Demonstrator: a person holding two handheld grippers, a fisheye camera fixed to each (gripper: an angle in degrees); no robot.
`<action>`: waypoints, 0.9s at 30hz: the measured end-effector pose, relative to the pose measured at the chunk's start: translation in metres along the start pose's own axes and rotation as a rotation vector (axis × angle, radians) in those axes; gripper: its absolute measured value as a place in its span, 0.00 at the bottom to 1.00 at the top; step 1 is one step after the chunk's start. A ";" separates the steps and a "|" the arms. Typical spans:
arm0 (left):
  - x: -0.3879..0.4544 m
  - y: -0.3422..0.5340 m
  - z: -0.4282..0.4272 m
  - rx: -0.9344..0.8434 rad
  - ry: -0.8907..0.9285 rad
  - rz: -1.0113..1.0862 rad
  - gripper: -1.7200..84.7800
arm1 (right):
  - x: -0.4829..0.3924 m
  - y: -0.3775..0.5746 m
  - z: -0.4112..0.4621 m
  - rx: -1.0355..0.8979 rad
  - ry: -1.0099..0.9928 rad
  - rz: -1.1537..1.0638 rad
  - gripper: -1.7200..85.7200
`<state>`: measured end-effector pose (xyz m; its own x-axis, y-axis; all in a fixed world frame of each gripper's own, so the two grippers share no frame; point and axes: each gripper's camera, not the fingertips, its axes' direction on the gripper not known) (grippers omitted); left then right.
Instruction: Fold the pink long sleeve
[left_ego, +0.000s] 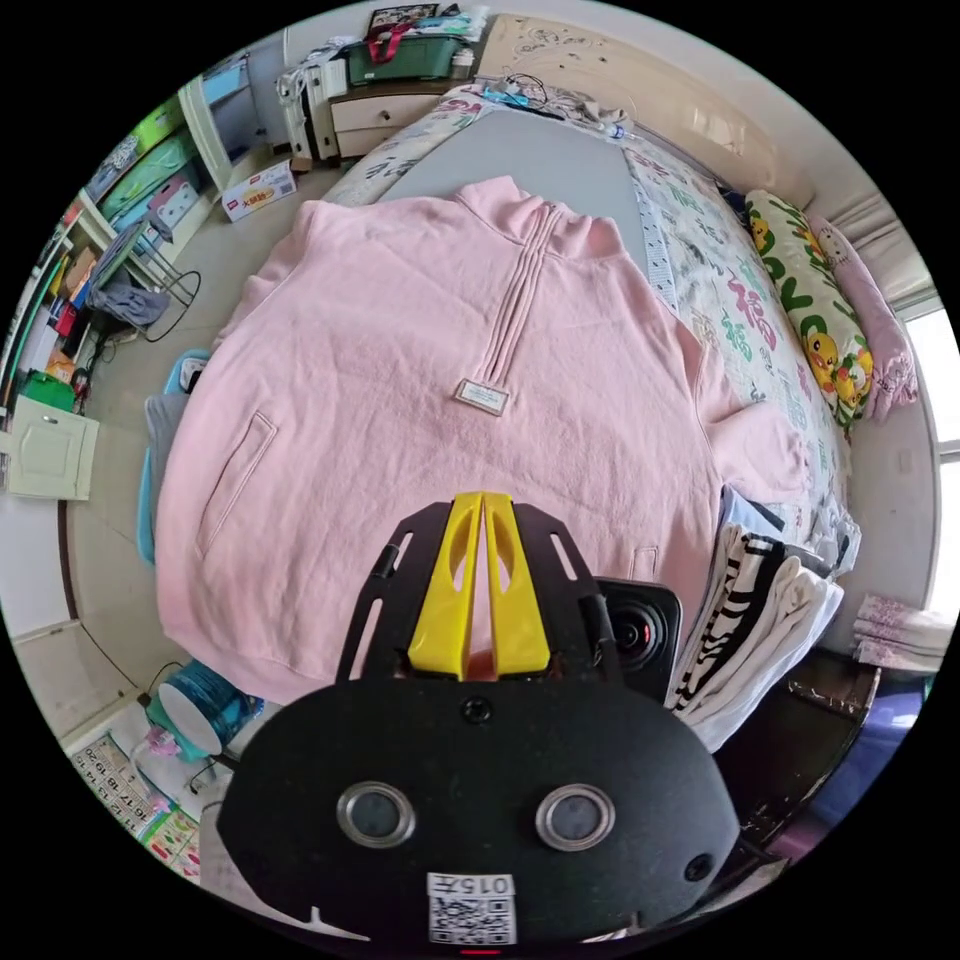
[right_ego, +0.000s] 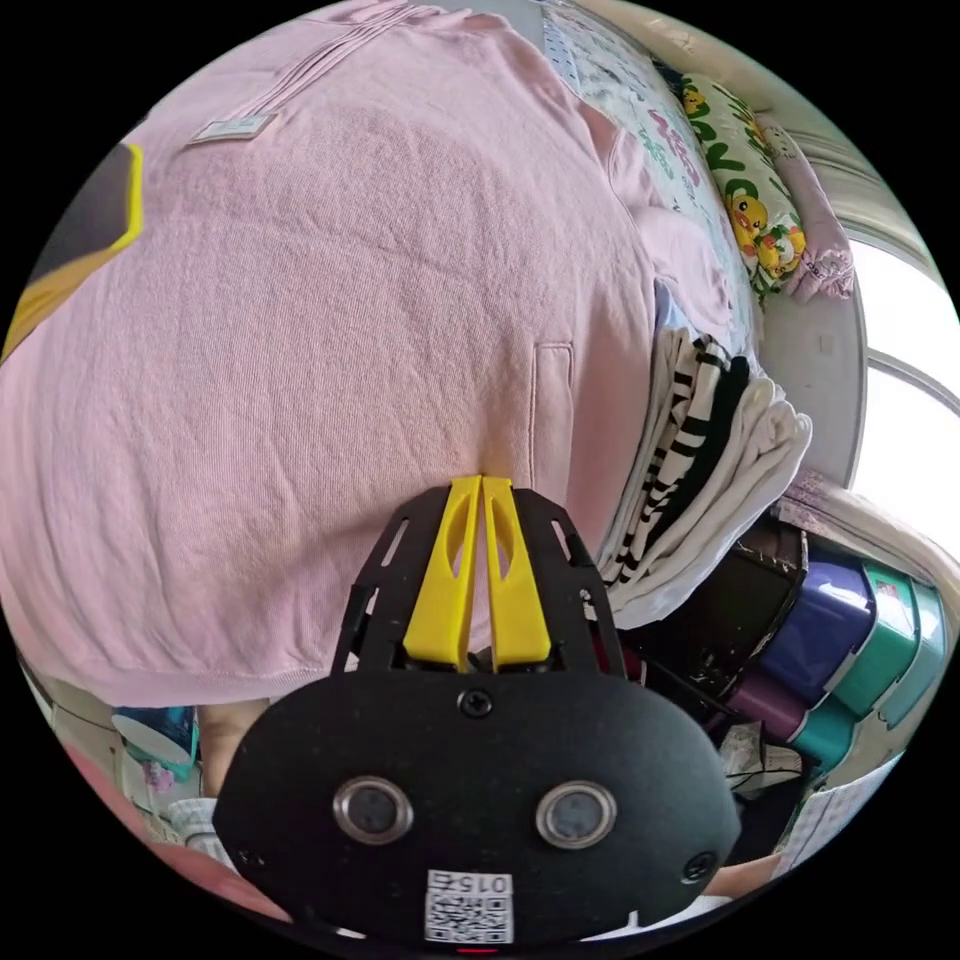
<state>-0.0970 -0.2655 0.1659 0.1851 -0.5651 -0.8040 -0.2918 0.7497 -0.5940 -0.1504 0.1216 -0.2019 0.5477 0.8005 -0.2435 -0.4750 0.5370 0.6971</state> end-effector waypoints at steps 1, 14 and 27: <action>0.004 -0.001 -0.003 0.001 -0.010 0.022 0.01 | 0.003 0.002 0.000 0.002 -0.013 0.015 0.01; 0.045 -0.007 -0.018 0.036 -0.046 0.199 0.01 | 0.043 0.005 0.024 -0.005 -0.149 0.203 0.01; 0.055 -0.001 -0.023 0.039 -0.058 0.188 0.01 | 0.081 -0.011 0.066 0.003 -0.229 0.172 0.01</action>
<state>-0.1088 -0.3050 0.1230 0.1852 -0.3940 -0.9003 -0.2897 0.8535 -0.4332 -0.0554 0.1626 -0.1843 0.6005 0.7987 0.0373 -0.5727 0.3970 0.7172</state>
